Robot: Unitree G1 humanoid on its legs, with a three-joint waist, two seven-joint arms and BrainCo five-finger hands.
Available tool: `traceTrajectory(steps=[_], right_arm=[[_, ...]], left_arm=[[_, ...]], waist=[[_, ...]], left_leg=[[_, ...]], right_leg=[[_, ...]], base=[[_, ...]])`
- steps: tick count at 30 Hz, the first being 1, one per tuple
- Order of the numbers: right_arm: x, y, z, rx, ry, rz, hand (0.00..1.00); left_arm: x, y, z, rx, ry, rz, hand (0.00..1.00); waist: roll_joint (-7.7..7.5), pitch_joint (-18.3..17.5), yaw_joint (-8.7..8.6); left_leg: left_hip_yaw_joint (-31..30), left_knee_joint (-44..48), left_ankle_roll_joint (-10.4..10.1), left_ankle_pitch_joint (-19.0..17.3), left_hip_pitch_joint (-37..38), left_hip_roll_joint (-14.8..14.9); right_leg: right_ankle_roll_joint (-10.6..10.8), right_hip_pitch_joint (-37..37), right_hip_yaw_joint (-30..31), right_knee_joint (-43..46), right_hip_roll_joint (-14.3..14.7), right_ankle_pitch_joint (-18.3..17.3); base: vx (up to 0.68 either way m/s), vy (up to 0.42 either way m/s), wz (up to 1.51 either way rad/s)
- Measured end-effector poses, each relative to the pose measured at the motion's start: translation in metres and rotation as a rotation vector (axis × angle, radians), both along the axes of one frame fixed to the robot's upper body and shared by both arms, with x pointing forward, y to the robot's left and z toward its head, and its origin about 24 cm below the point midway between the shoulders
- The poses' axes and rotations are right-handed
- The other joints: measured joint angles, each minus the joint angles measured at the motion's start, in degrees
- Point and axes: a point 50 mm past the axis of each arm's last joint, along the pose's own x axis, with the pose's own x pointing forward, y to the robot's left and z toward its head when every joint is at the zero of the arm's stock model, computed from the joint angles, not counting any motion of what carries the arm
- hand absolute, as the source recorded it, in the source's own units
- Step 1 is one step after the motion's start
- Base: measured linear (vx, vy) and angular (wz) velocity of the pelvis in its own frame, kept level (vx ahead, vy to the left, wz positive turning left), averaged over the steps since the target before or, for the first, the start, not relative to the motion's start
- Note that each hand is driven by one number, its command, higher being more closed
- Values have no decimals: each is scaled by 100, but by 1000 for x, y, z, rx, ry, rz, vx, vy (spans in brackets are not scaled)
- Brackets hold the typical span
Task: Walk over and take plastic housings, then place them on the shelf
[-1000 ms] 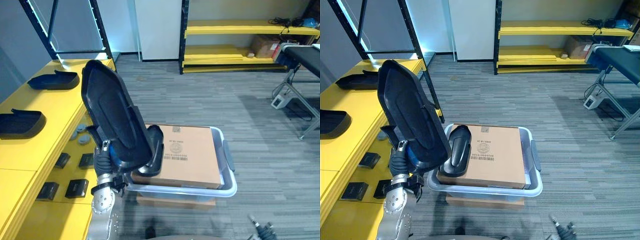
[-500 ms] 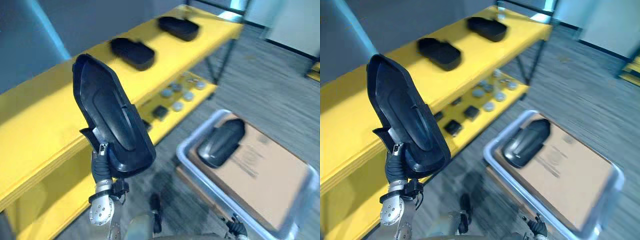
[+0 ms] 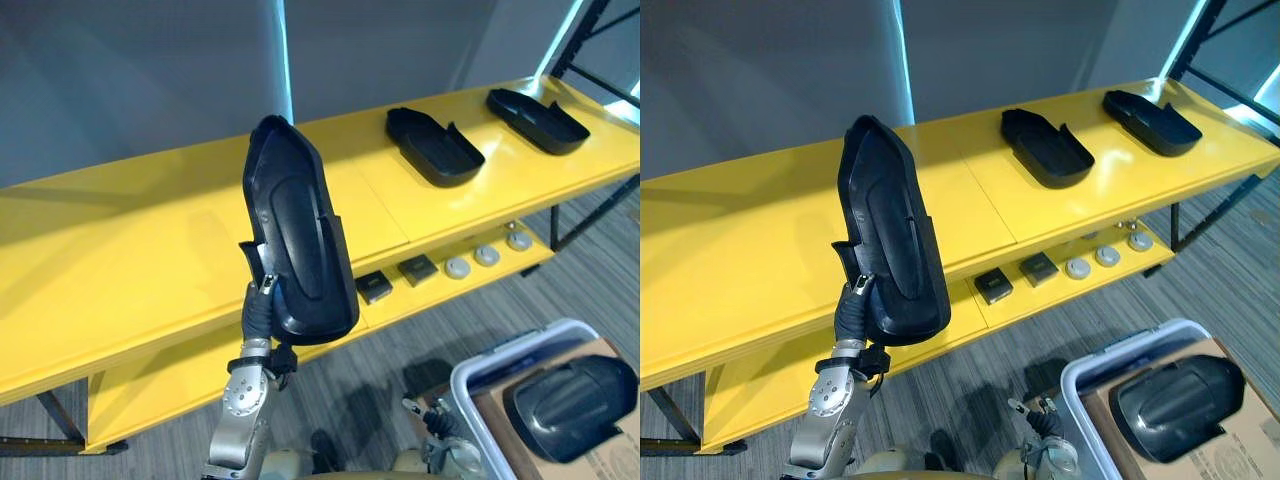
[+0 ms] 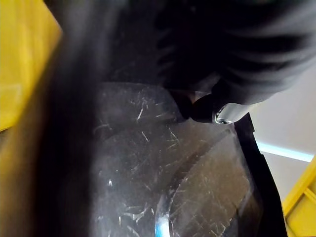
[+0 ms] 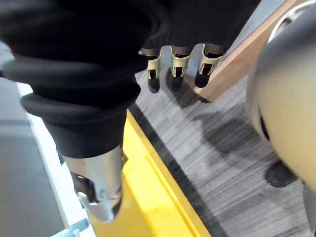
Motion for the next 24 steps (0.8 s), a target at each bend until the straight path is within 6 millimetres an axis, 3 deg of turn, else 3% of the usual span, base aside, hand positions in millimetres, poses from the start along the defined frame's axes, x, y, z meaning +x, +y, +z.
traceTrajectory(steps=[3,5,7,10,11,15,17,24], right_arm=[[-6,4,1,9,-7,-6,0],[-8,12,1,24,-9,13,0],[-4,19,4,35,-30,48,0],[3,19,8,29,-62,51,0],[3,19,9,27,-63,53,0],[1,17,8,22,-60,48,0],[-3,15,7,17,-48,44,0],[-13,14,4,3,-21,60,0]], left_arm=[[0,-2,1,-1,-2,-6,100],[-4,2,-1,-3,4,15,100],[-10,6,-5,-7,26,36,100],[-13,4,-8,-19,40,42,100],[-13,4,-8,-20,40,41,100],[-10,-2,-5,-42,30,25,100],[-9,-4,-5,-53,31,24,100],[-4,-2,-11,62,61,57,100]], waist=[[-146,-78,120],[-307,-133,220],[-348,-156,323],[-227,-213,331],[-197,-229,318],[-153,-266,122],[-126,-276,105],[-14,-449,116]], left_leg=[[-285,-47,-68,-139,184,-97],[-353,-46,-50,-246,275,-145],[-327,-31,-224,-348,310,-90],[-222,38,-540,-477,241,324],[-142,54,-620,-472,255,485],[-132,-257,-996,-304,389,789],[-135,-473,-1140,-211,588,861],[-97,-655,-1175,-176,767,926]], right_leg=[[124,-179,506,-192,-31,388],[181,-149,468,-168,-144,585],[105,-77,418,-339,-92,687],[39,153,166,-1071,279,1157],[-22,203,139,-1333,454,1476],[-286,332,141,-1785,842,1658],[-374,494,165,-1980,971,1715],[-444,783,252,-2491,1133,1990]], base=[[186,-54,108],[144,-147,67],[85,-204,5],[100,-212,-39],[166,-209,-50],[172,-197,-29],[136,-119,-19],[22,-28,-9]])
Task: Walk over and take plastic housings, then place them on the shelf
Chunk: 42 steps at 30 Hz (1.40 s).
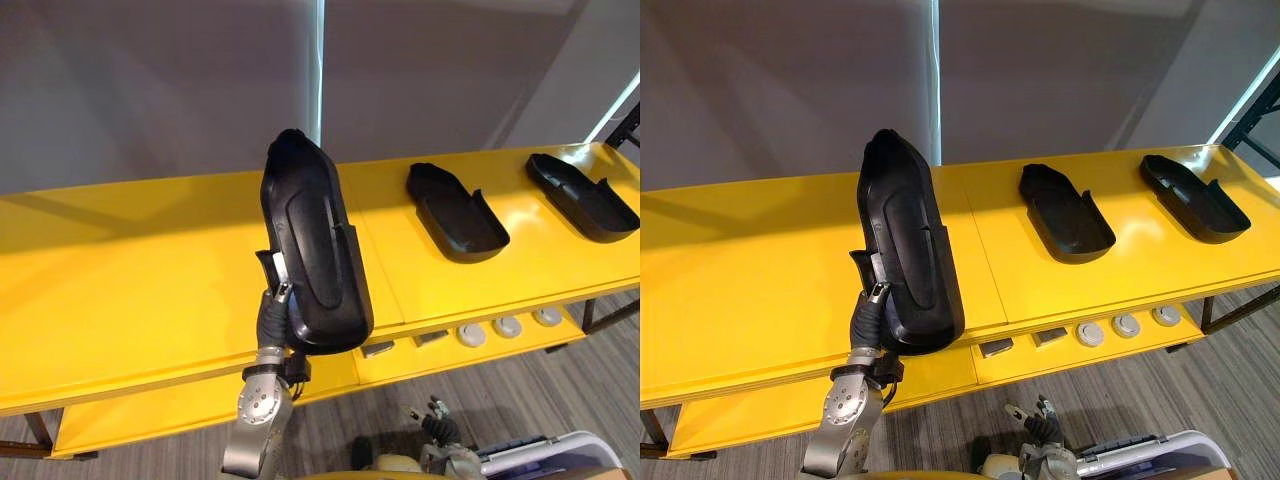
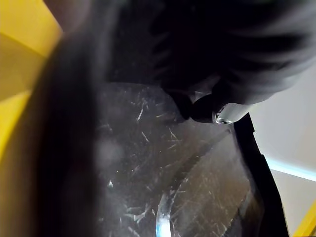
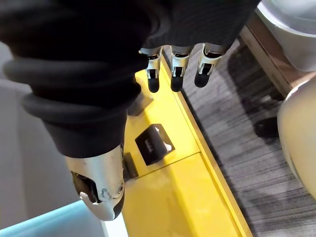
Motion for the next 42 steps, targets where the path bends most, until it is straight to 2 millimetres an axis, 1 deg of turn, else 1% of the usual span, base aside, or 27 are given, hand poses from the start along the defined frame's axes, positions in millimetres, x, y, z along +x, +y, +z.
traceTrajectory(steps=[1,3,4,6,7,9,11,13,15,16,19,20,21,22,25,27,30,33,37,39,42], right_arm=[[-1,1,-1,3,4,4,0],[-3,2,-3,16,14,17,0],[-3,1,-3,16,14,19,0],[-4,-1,-3,11,16,28,0],[-4,-1,-3,11,16,30,0],[-5,-2,-3,10,19,53,0],[-9,-3,-5,6,36,60,0],[-9,-3,-5,6,38,59,0],[-9,-4,-5,7,35,60,0],[-9,-3,-5,7,36,60,0],[-6,-4,-4,6,29,62,0],[-5,-4,-4,6,26,63,0],[-4,-4,-3,7,23,63,0],[1,-3,-2,8,11,68,0],[7,0,0,14,-7,80,0],[10,3,1,19,-16,87,0],[12,2,1,17,-20,84,0],[14,2,3,16,-30,84,0],[14,2,3,19,-31,74,0],[14,1,3,17,-33,71,0],[15,1,3,17,-34,70,0]], left_arm=[[7,5,-3,60,16,23,100],[15,16,-6,139,39,70,100],[17,19,-7,161,46,85,100],[29,30,-11,223,77,151,100],[32,32,-12,237,88,168,100],[42,43,-15,267,119,214,100],[51,49,-18,281,149,244,100],[57,53,-20,285,171,262,100],[69,61,-21,298,205,299,100],[72,62,-19,302,207,309,100],[86,68,-11,304,198,338,100],[88,69,-10,303,196,347,0],[91,72,-6,297,188,368,0],[95,76,-3,292,187,389,0],[105,86,6,290,174,431,0],[110,88,13,287,156,441,0],[114,89,20,281,137,462,0],[115,90,23,274,131,479,0],[117,93,26,247,132,512,0],[118,94,27,225,132,529,0],[117,93,27,216,134,539,0]], waist=[[4,-19,-5],[-2,-91,-11],[2,-100,-18],[22,-115,-42],[26,-119,-65],[10,-129,-186],[-10,-134,-232],[-27,-135,-318],[-51,-134,-338],[-52,-134,-341],[-52,-133,-376],[-53,-132,-390],[-63,-123,-461],[-66,-121,-472],[-87,-73,-494],[-128,-24,-493],[-121,-7,-488],[-85,27,-488],[-83,79,-485],[-85,167,-484],[-82,170,-479]], left_leg=[[19,-36,34,21,44,-7],[103,-110,97,72,54,-37],[121,-113,95,79,48,-46],[186,-132,80,95,37,-73],[186,-148,68,104,34,-80],[186,-199,3,156,-6,-96],[188,-248,-35,206,-34,-100],[193,-358,-25,274,-49,-119],[208,-447,-63,321,-93,-131],[210,-477,-61,348,-117,-134],[210,-585,-107,429,-178,-145],[209,-585,-97,437,-201,-145],[208,-586,-90,445,-230,-147],[218,-587,-89,447,-243,-153],[264,-592,-52,461,-272,-178],[266,-590,-46,461,-277,-182],[288,-581,-20,446,-333,-188],[288,-582,-4,436,-327,-188],[278,-582,4,432,-309,-192],[262,-580,4,432,-245,-192],[243,-582,4,432,-244,-194]], right_leg=[[6,163,26,-308,23,199],[17,228,111,-571,30,374],[-2,244,137,-636,28,431],[8,265,242,-784,25,553],[4,253,252,-785,24,559],[23,193,264,-805,17,565],[44,133,278,-809,19,577],[45,80,288,-810,19,577],[45,-32,322,-810,28,576],[48,-63,325,-810,32,579],[105,-187,327,-808,38,622],[105,-207,328,-808,41,624],[93,-237,335,-807,41,637],[76,-260,363,-806,43,649],[55,-318,421,-805,40,695],[40,-330,426,-805,40,710],[30,-396,453,-788,40,720],[28,-393,460,-786,44,722],[28,-367,459,-787,39,722],[28,-299,448,-790,38,722],[28,-291,434,-806,32,722]], base=[[-59,8,-5],[-102,1,-17],[-136,-8,-23],[-125,-13,-20],[-107,-18,-11],[-101,-25,-1],[-88,-27,-3],[-56,-17,-1],[-40,-10,-8],[-29,-8,-11],[0,0,0],[16,36,-1],[23,49,-3],[25,55,-6],[25,67,-11],[24,75,-1],[29,65,-4],[28,57,-3],[1,32,1],[-25,37,3],[-35,29,3]])
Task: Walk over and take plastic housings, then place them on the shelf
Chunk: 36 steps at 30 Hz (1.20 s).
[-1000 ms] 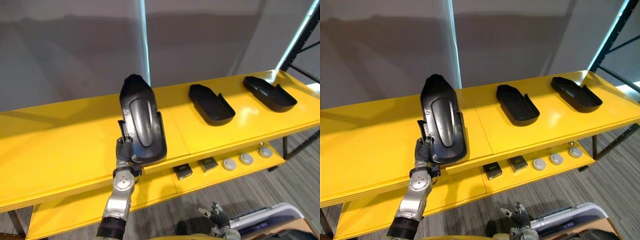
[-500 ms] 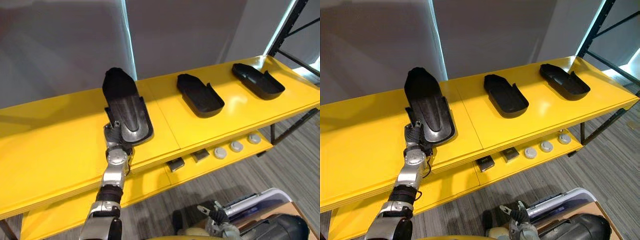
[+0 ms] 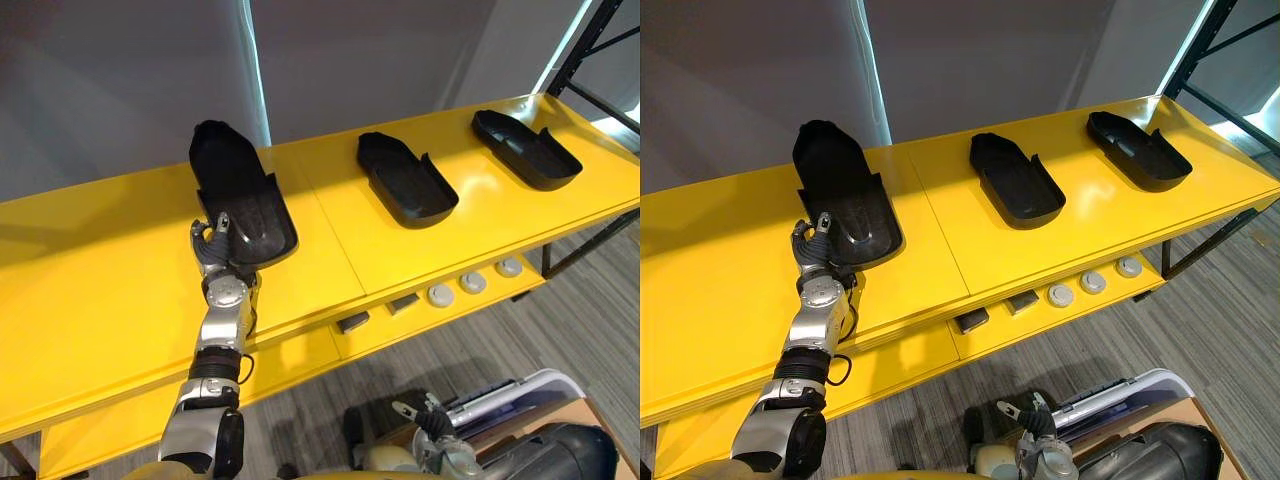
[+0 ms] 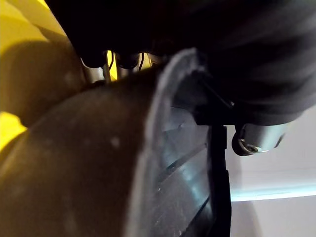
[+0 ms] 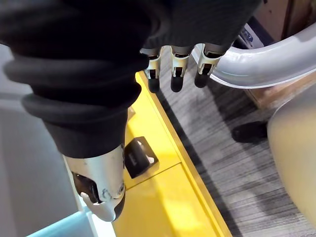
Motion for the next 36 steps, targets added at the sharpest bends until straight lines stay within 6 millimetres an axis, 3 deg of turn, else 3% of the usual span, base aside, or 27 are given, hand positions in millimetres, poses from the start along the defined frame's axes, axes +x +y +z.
traceTrajectory(steps=[17,22,23,29,36], right_arm=[[3,1,0,23,0,10,0],[-3,0,-2,26,16,-4,0],[-7,-2,-4,25,27,-14,0],[-12,-4,-4,21,26,-19,0],[-16,-5,-5,18,32,-24,0]], left_arm=[[-23,-4,-4,71,0,-67,0],[-40,-21,17,152,-111,-100,0],[-43,-31,25,172,-152,-131,100],[-66,-84,51,278,-345,-355,100],[-77,-126,43,282,-346,-589,100]], waist=[[36,30,9],[38,31,77],[38,31,164],[43,34,213],[59,24,320]], left_leg=[[-157,-10,1,1,54,5],[-221,41,21,12,32,3],[-233,60,25,10,27,4],[-296,220,107,-93,-112,9],[-258,216,78,-76,-185,23]], right_leg=[[32,128,-131,10,-20,-26],[31,144,-136,20,-35,-26],[31,153,-139,20,-37,-26],[53,177,-175,20,-77,-45],[124,50,-156,22,-62,-107]], base=[[-10,34,5],[7,49,7],[-7,42,8],[-37,42,7],[-2,5,-1]])
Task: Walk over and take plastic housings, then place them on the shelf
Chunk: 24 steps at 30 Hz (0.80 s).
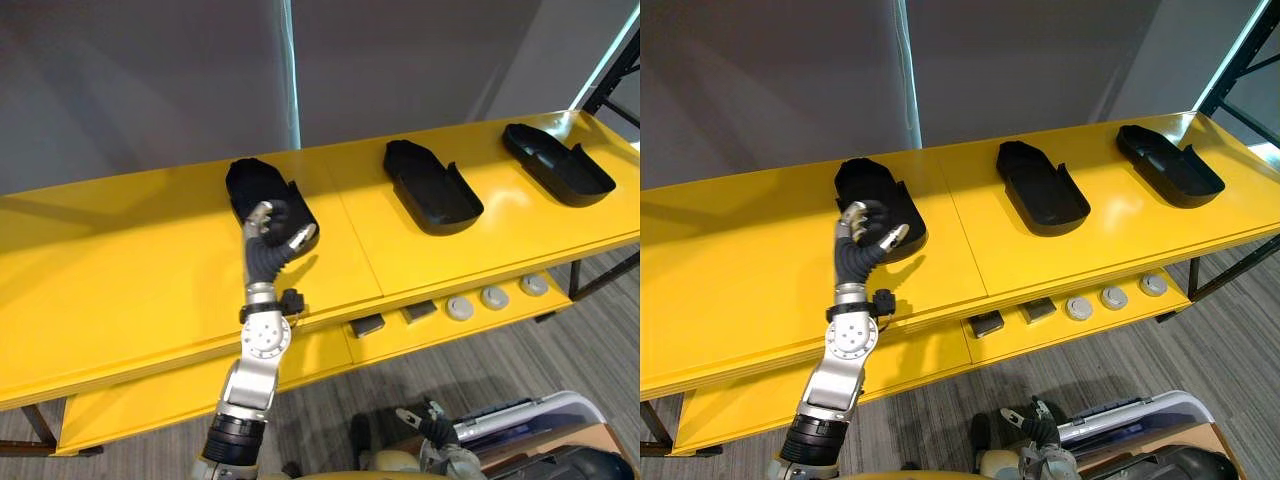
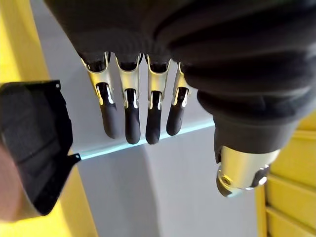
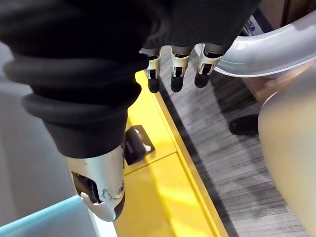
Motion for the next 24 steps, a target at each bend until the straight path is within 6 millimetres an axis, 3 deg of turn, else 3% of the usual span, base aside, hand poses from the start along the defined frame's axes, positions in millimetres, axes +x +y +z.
traceTrajectory(steps=[2,5,8,12,24], right_arm=[[0,0,0,0,0,0,0],[1,0,0,-1,-3,2,0],[5,1,1,-1,-11,5,0],[8,1,2,-4,-19,7,0],[15,4,2,1,-20,15,0]], left_arm=[[0,-6,-5,14,21,-30,100],[3,-12,-28,77,113,-60,100],[6,-12,-51,136,211,-56,100],[7,-6,-64,197,256,-34,100],[23,27,-62,232,247,136,100]], waist=[[0,-1,-2],[6,-6,-15],[2,-9,-28],[-3,-19,-41],[-7,-22,-157]], left_leg=[[29,0,1,-1,13,10],[108,-17,7,4,68,16],[158,-28,35,8,86,12],[195,-44,36,9,32,9],[267,-144,41,11,13,-7]], right_leg=[[0,-1,32,0,15,0],[-60,23,63,-1,19,49],[-60,24,101,-5,19,49],[-59,-56,126,-23,21,52],[-68,-169,233,-27,53,68]], base=[[21,17,-9],[18,30,-8],[6,37,-6],[-6,24,-4],[0,12,-5]])
